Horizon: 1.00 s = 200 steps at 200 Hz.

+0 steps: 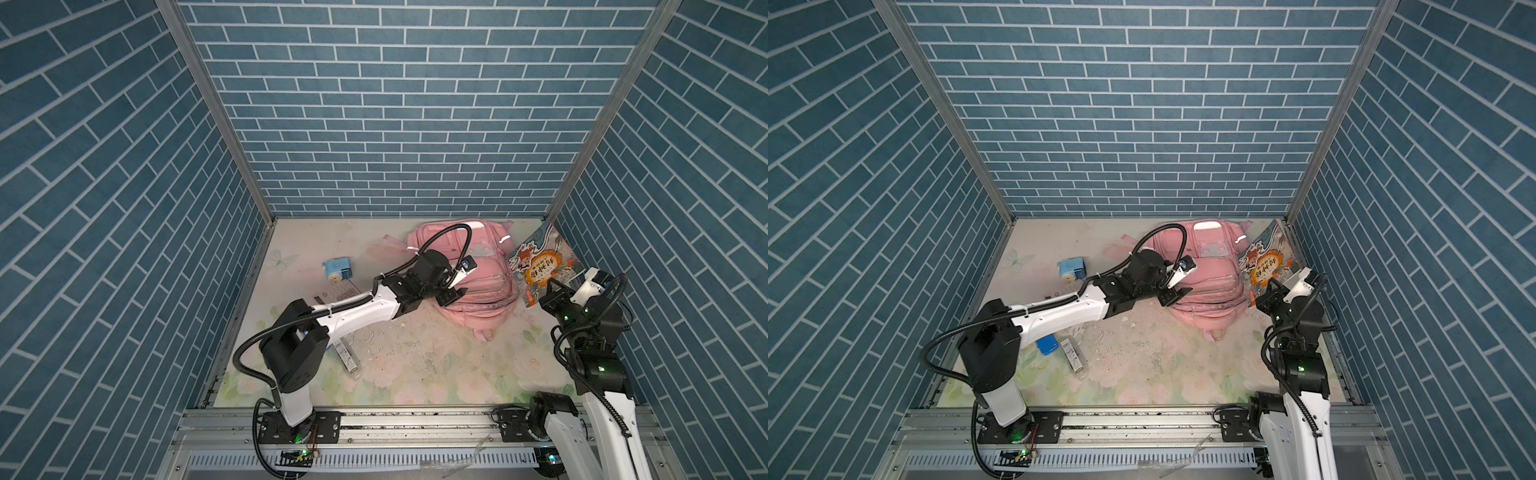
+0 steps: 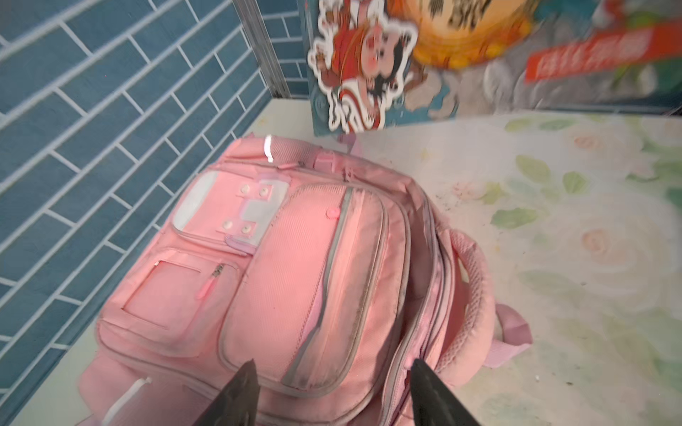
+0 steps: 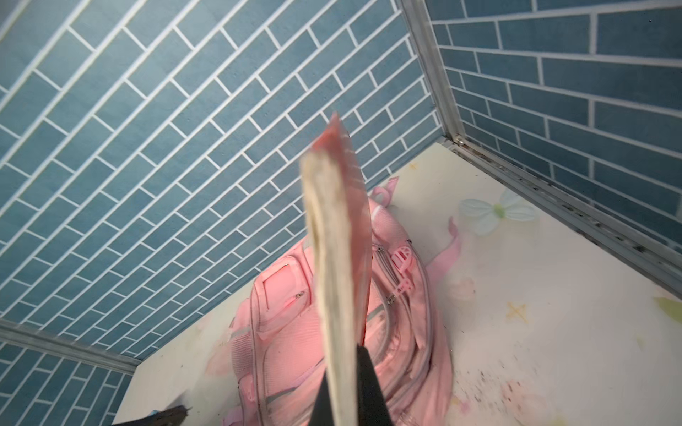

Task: Pack books, pencil case, and school supplies into a backpack
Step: Open the student bag at the top-center of the table.

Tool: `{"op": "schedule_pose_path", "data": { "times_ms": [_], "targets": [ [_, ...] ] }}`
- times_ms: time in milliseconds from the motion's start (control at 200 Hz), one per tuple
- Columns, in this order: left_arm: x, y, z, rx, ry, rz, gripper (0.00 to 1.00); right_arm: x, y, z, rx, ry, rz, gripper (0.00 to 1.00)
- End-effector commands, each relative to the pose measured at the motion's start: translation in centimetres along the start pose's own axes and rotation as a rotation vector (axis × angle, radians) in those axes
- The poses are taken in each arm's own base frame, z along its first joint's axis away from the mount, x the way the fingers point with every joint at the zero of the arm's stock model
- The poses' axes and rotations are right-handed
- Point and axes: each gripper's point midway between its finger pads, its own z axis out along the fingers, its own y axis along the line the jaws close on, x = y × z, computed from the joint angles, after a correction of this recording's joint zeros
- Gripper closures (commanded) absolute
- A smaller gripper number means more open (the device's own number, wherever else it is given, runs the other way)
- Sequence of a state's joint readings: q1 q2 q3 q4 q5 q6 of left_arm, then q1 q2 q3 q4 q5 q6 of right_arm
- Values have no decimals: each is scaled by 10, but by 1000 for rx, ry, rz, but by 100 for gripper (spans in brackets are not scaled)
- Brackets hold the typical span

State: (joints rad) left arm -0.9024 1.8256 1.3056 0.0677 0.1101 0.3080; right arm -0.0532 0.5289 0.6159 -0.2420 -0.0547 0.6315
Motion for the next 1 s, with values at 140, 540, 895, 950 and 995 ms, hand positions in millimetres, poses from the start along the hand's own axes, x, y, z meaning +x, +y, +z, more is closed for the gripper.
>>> {"op": "schedule_pose_path", "data": {
  "times_ms": [140, 540, 895, 950, 995],
  "targets": [
    [9, -2, 47, -73, -14, 75, 34, 1, -12, -11, 77, 13, -7, 100],
    [38, -1, 89, -246, 99, 172, 33, 25, -23, -8, 88, 67, 31, 100],
    [6, 11, 94, -313, 115, 113, 100, 24, -13, -16, 48, 93, 32, 100],
    [-10, 15, 86, -305, 91, 81, 100, 21, -10, -20, 44, 82, 38, 100],
    [-22, 21, 78, -305, 76, 43, 100, 18, -8, -24, 37, 69, 47, 100]
  ]
}}
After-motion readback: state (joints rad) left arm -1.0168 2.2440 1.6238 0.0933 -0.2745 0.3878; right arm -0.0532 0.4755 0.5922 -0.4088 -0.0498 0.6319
